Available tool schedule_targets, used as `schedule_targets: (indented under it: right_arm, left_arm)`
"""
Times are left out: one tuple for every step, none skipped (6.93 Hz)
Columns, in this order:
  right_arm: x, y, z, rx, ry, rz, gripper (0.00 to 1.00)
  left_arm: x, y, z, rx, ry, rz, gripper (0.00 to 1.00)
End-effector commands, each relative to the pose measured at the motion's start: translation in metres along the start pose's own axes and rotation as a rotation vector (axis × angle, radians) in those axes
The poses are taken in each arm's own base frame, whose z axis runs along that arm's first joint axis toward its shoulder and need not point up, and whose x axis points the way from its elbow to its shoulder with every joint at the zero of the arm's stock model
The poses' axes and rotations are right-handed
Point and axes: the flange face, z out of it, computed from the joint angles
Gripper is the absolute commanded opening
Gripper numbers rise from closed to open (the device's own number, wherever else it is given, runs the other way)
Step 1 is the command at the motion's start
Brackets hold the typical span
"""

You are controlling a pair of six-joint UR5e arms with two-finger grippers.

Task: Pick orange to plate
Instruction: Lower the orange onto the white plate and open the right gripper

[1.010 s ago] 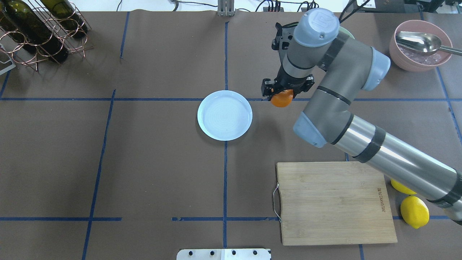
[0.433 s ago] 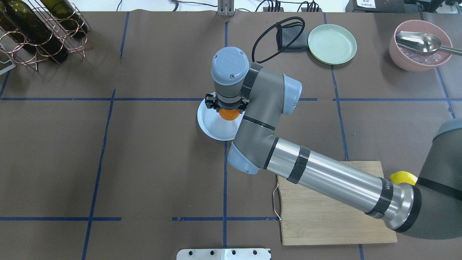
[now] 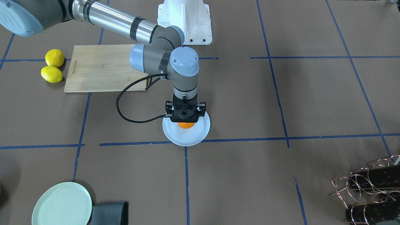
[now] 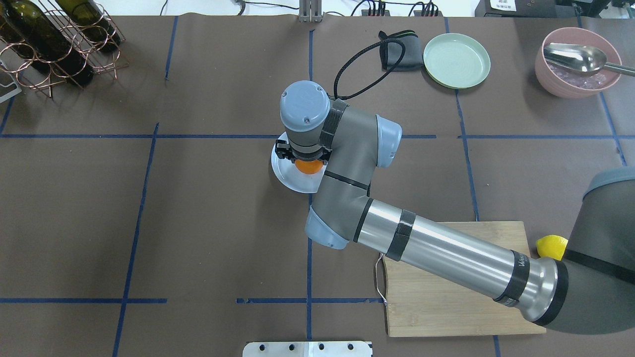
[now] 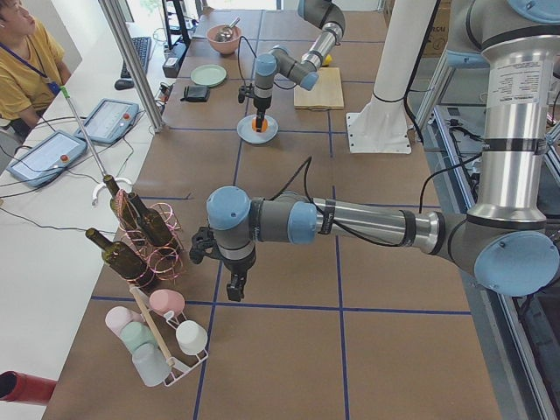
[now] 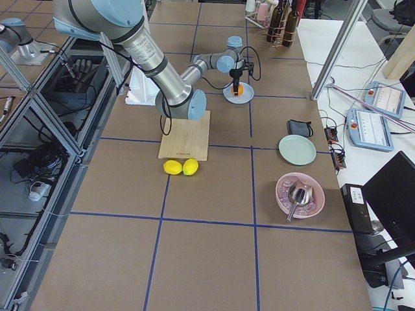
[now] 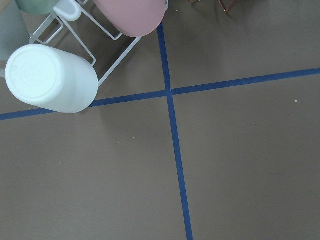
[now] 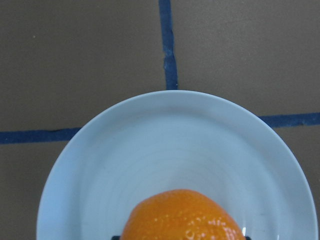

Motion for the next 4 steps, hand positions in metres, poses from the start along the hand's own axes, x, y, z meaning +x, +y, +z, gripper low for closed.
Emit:
schedule_targets:
  right_arm:
    - [-0.001,-0.008,-0.007,0.008,-0.007,-0.014,1.0]
    - [0.005,-0.034,-0.027,0.001,-0.033,-0.012,1.0]
    - [0.04,-0.088,-0.054,-0.054,-0.069,-0.009,1.0]
    - [0.104,-0.149,-0.081,-0.087,-0.081,-0.039,1.0]
  left_arm:
    - [0.002,0.0,-0.002,0.004,0.0,0.005,1.0]
    - [0.002,0.0,-0.002,0.004,0.0,0.003,1.0]
    - [0.003,-0.001,-0.003,0.007,-0.001,0.005,1.0]
    - [0.003,-0.001,-0.003,0.006,0.001,0.004,1.0]
